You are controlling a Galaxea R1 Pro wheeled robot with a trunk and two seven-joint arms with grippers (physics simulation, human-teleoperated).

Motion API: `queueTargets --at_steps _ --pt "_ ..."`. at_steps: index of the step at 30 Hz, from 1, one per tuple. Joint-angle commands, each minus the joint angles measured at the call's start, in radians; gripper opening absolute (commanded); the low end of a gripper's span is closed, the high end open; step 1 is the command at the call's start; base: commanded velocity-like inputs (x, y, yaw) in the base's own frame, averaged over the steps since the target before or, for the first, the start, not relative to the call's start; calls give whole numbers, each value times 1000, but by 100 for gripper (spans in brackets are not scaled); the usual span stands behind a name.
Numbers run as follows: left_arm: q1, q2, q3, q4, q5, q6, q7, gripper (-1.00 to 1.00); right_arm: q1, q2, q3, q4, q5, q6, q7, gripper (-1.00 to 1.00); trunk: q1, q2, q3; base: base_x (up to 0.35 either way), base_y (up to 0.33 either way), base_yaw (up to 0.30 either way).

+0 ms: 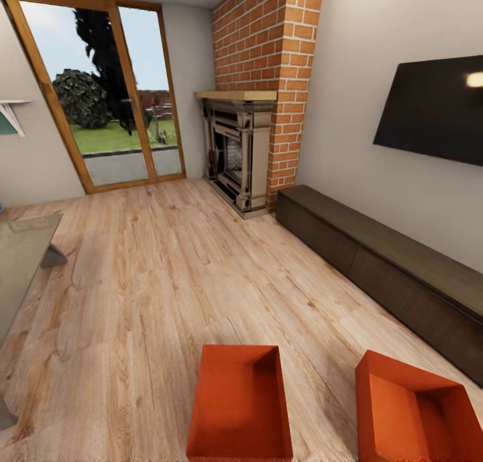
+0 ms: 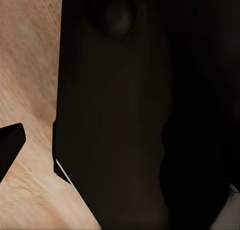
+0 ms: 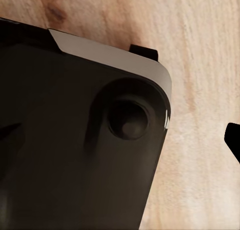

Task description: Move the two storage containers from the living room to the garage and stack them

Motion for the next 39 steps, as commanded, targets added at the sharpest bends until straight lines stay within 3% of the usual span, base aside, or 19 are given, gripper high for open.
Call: queueTargets --at_steps 1,24,39 --pt "0 0 3 0 9 -1 -6 100 -1 0 8 3 -10 -6 3 100 0 0 -2 0 0 0" --pt "0 -1 4 0 10 -1 -7 100 -1 1 8 3 -11 -7 1 100 0 0 -40 0 0 0" --pt "0 -27 8 -1 16 -1 -7 100 -1 1 8 3 -10 -7 -4 100 0 0 -65 0 0 0"
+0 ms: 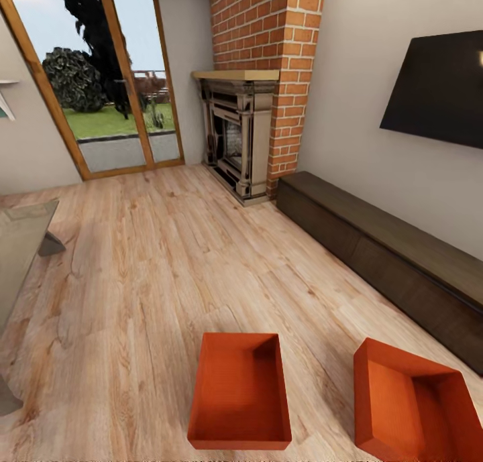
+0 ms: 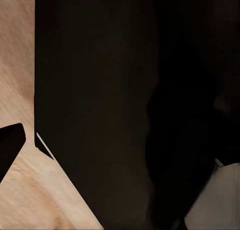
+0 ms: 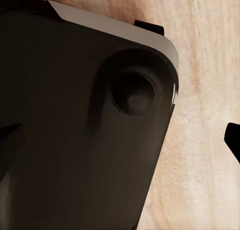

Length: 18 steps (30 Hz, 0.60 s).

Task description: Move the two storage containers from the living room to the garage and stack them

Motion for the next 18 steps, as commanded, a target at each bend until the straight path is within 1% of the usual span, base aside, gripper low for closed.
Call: queueTargets --at_steps 1,7,18 --pt "0 0 3 1 9 -2 -5 100 -1 0 8 3 -10 -6 3 100 0 0 -2 0 0 0" --pt "0 3 3 1 10 0 -16 100 -1 -2 10 3 -9 -4 8 100 0 0 -12 0 0 0" --pt "0 3 4 1 13 0 -14 100 -1 2 9 3 -10 -4 9 100 0 0 -30 0 0 0"
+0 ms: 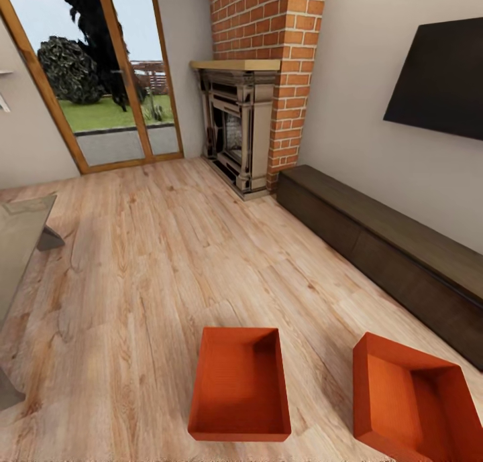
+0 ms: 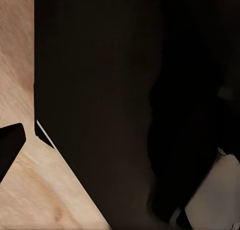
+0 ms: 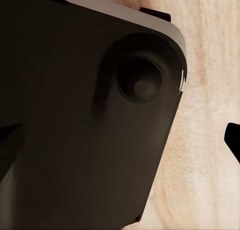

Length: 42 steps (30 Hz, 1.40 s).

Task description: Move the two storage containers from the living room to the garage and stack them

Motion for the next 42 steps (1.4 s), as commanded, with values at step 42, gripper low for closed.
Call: queueTargets --at_steps 42 --pt "0 -2 4 0 8 -2 2 100 -1 -3 9 3 -10 -6 3 100 0 0 -69 0 0 0"
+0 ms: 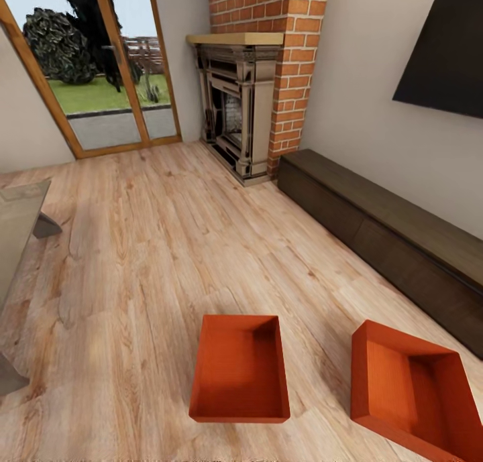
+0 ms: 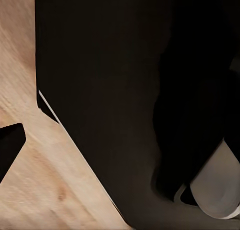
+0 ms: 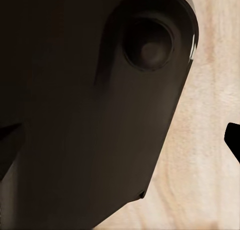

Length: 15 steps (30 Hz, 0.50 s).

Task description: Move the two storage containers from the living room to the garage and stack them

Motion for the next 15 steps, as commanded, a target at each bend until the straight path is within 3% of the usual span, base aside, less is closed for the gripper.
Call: queueTargets --at_steps 1,15 --pt "0 0 4 0 8 -2 -5 100 -1 0 8 3 -10 -6 3 100 0 0 -2 0 0 0" --pt "0 0 4 0 8 -2 -5 100 -1 0 8 3 -9 -11 3 100 0 0 -23 0 0 0"
